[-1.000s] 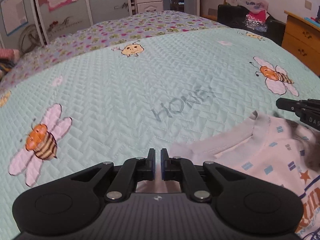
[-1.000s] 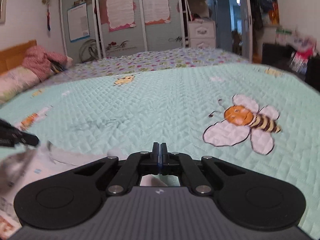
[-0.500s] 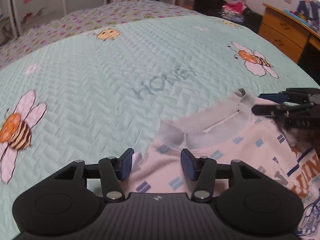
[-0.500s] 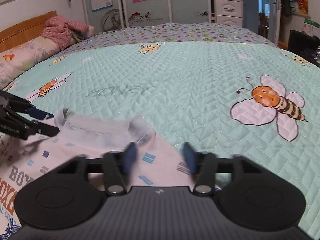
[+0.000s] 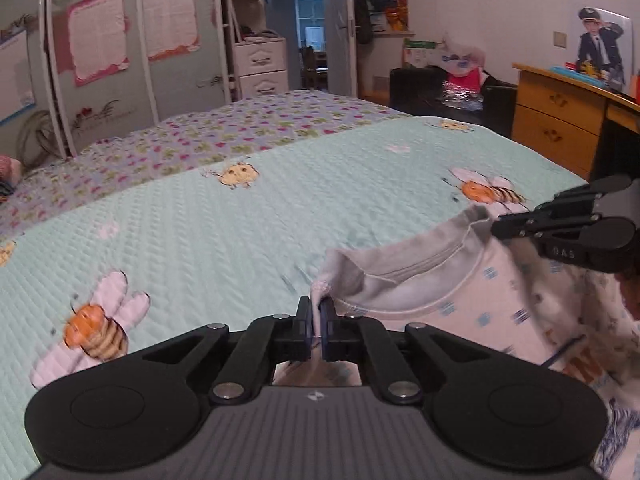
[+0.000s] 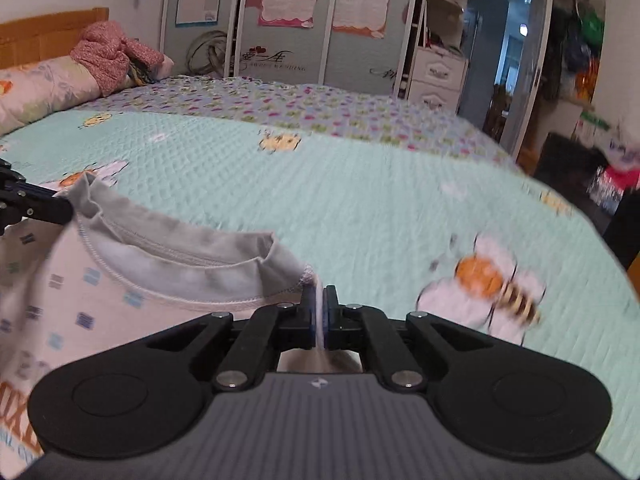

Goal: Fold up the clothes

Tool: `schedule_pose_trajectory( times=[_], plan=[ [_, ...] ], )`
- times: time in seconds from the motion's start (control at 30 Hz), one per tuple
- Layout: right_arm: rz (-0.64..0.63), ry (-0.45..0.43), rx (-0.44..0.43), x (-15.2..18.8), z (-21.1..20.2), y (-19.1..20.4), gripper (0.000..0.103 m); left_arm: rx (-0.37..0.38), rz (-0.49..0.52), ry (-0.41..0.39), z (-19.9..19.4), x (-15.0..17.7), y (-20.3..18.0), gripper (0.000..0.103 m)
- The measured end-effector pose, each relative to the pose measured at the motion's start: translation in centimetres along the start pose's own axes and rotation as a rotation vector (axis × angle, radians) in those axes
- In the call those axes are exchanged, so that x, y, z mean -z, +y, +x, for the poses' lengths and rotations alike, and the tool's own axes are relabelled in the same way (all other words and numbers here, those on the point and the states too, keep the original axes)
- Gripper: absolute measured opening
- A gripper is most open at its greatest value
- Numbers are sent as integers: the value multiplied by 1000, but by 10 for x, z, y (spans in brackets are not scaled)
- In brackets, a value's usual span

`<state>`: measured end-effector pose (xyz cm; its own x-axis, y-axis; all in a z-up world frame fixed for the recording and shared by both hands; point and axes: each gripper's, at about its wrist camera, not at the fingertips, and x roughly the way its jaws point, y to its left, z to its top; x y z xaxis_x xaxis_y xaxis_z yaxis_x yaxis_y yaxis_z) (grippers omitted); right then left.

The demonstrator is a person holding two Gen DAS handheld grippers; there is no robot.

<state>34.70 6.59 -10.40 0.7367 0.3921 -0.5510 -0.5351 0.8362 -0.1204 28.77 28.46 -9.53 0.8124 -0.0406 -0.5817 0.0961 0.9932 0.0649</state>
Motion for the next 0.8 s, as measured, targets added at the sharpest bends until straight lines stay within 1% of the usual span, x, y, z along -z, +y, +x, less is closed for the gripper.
schedule_pose_trajectory(
  times=[0.07, 0.1, 0.13, 0.17, 0.2, 0.23, 0.27, 0.3, 0.33, 0.37, 0.4, 0.43, 0.57, 0.63, 0.73, 0.8],
  plan=[
    [13, 31, 16, -13, 19, -2, 4, -45, -19, 69, 30, -4, 4, 5],
    [47, 53, 20, -13, 34, -4, 4, -71, -14, 127, 50, -2, 7, 8],
    [76, 87, 25, -12, 51, -5, 5, -115, -7, 201, 71, 4, 10, 8],
    [94, 142, 24, -7, 69, -5, 6, -178, -14, 259, 86, 10, 14, 9],
    [113, 182, 15, 0, 81, -6, 7, -188, -54, 249, 84, 12, 18, 9],
    [140, 175, 12, 5, 80, -8, 7, -185, -102, 223, 78, 14, 23, 10],
    [175, 153, 14, 7, 72, -13, 10, -182, -150, 196, 73, 16, 27, 18],
    [209, 131, 16, 9, 64, -17, 18, -163, -201, 171, 63, 19, 32, 32],
    [243, 109, 17, 11, 56, -21, 22, -139, -253, 145, 52, 22, 36, 38],
    [277, 86, 19, 13, 48, -26, 23, -115, -305, 120, 42, 25, 40, 40],
    [307, 69, 14, 15, 40, -30, 23, -90, -329, 115, 33, 28, 42, 40],
    [325, 67, -18, 17, 30, -31, 24, -68, -344, 120, 22, 33, 44, 40],
    [336, 107, -227, 30, -6, -22, 24, -19, -436, 117, -27, 62, 42, 40],
    [320, 121, -302, 35, -22, -10, 25, 4, -483, 115, -51, 77, 41, 40],
    [375, 157, -383, 42, -41, 4, 25, 39, -553, 111, -87, 99, 39, 40],
    [421, 124, -404, 51, -66, 11, 25, 63, -600, 109, -112, 114, 38, 40]
  ],
)
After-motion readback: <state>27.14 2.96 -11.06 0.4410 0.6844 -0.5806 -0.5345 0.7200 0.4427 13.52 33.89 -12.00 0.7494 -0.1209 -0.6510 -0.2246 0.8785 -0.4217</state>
